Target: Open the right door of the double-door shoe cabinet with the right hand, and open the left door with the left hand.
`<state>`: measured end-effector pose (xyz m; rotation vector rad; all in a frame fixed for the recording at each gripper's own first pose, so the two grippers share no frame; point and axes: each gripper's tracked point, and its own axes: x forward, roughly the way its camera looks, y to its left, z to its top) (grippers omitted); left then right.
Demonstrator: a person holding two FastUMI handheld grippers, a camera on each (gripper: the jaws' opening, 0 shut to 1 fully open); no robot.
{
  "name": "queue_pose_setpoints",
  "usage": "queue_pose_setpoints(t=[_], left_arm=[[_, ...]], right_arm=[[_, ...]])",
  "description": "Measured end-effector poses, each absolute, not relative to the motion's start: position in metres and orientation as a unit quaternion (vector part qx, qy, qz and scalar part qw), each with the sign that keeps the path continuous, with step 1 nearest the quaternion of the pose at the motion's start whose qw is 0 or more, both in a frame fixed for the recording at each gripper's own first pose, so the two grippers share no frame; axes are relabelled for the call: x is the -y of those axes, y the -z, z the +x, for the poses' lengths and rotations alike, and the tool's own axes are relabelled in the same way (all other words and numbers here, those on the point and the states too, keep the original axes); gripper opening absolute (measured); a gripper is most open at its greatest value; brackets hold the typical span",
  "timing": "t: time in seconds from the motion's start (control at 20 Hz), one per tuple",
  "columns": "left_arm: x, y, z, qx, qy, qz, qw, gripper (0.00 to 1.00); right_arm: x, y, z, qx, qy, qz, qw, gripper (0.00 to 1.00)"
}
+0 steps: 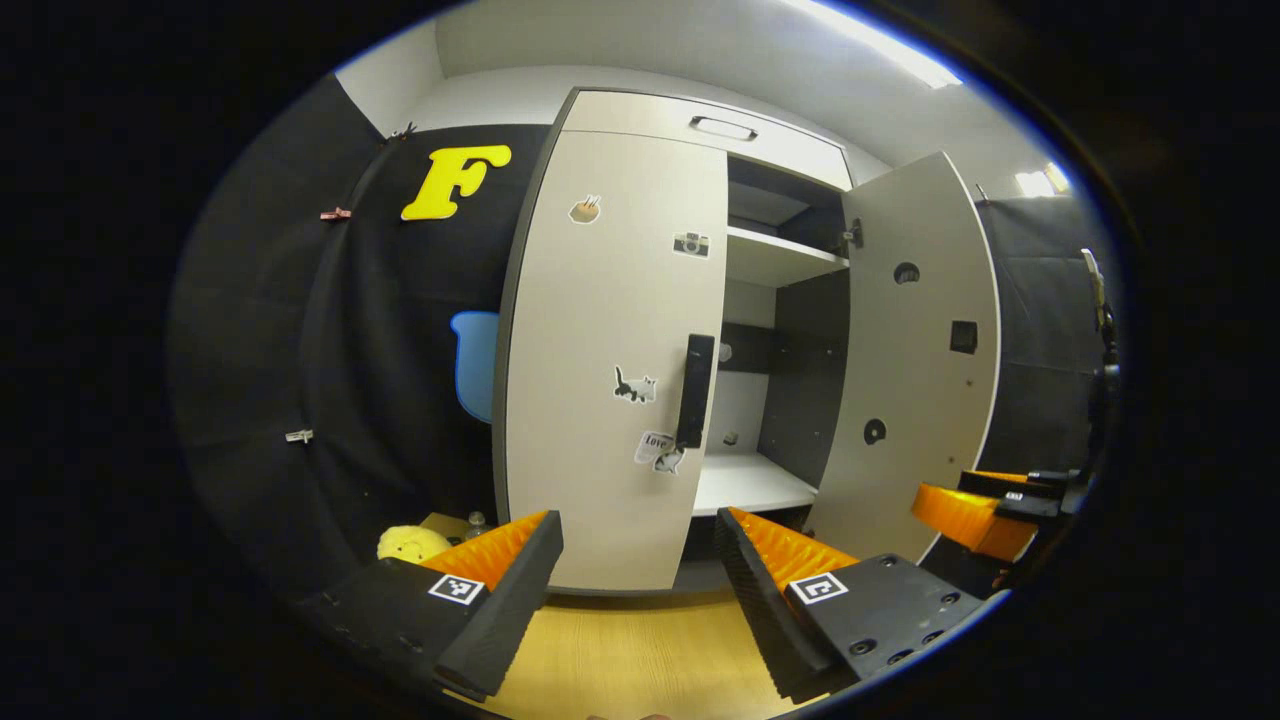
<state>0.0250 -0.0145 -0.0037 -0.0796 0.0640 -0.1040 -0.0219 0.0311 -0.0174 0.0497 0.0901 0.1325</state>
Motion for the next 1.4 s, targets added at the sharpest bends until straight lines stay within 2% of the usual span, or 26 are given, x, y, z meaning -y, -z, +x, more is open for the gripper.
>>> queue_pose_setpoints(t=[0.05, 0.45, 0.95, 1.05, 1.15, 1.25, 1.4], left_arm=[[0.015, 0.000, 0.036, -0.030, 0.050, -0.036, 0.998, 0.95], [0.039, -0.037, 0.130, -0.011, 0.048, -0.014, 0.999, 0.95], [0.079, -0.037, 0.222, -0.036, 0.040, -0.023, 0.998, 0.94], [0.083, -0.039, 0.234, -0.035, 0.033, -0.014, 0.999, 0.90], [0.089, -0.039, 0.245, -0.042, 0.034, -0.037, 0.998, 0.81], [0.093, -0.041, 0.250, -0.046, 0.035, -0.064, 0.996, 0.70], [0.089, -0.043, 0.255, -0.048, 0.019, -0.095, 0.994, 0.47]], right_arm=[[-0.029, 0.017, -0.019, -0.041, -0.064, 0.024, 0.997, 0.99], [-0.030, 0.035, -0.010, -0.036, -0.090, 0.016, 0.995, 0.98], [-0.030, 0.069, 0.007, -0.058, -0.151, 0.002, 0.987, 1.00], [-0.036, 0.072, 0.008, -0.061, -0.171, 0.011, 0.983, 0.98], [-0.041, 0.079, 0.008, -0.071, -0.190, 0.011, 0.979, 0.98], [-0.044, 0.081, 0.006, -0.077, -0.208, 0.016, 0.975, 0.98], [-0.045, 0.080, 0.006, -0.068, -0.228, 0.020, 0.971, 0.98]])
